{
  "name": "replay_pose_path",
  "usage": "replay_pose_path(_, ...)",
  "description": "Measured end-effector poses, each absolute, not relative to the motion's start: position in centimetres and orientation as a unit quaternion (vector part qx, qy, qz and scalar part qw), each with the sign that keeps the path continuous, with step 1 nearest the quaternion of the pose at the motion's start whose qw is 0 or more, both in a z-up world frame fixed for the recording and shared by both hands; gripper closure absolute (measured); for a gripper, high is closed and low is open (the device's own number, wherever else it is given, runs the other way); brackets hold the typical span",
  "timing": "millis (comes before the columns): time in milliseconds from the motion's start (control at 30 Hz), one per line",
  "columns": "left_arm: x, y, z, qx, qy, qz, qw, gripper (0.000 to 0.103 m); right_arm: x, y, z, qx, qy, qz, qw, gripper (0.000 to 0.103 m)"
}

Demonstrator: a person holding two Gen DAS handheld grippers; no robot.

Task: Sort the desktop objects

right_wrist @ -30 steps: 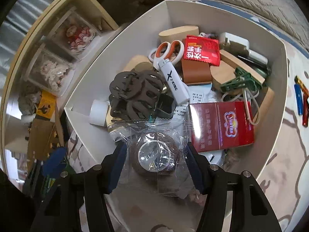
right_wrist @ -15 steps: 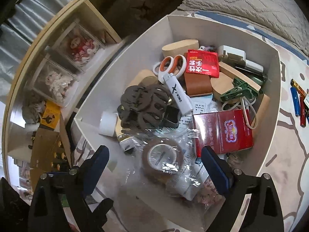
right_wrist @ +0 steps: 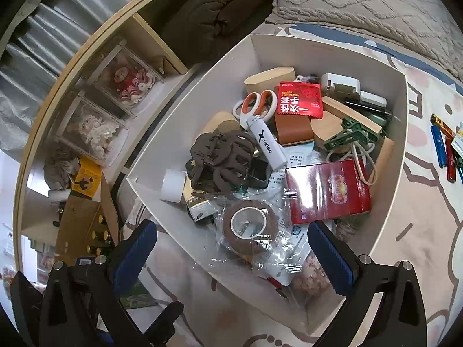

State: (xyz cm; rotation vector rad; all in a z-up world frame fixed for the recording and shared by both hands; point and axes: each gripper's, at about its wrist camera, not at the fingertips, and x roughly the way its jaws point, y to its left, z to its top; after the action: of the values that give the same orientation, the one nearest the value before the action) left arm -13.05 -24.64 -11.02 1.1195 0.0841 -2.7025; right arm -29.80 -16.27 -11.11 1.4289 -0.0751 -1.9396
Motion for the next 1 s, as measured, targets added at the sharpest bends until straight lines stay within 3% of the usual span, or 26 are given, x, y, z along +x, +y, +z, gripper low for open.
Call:
replay_pose_path(400, -12.7, -23.8, -10.9, 0.381, 0.023, -0.918, 0.106, 0.029, -29.4, -15.4, -9.9, 0.57, -0.09, -0.701, 0.42, 0.0)
replay_pose_path(1000, -12.2, -25.2, -12.3, 0.396, 0.03, -0.911, 0.115, 0.029, -29.5, -19.4, -14.1, 0.623, -0.078, -0.647, 0.433, 0.0)
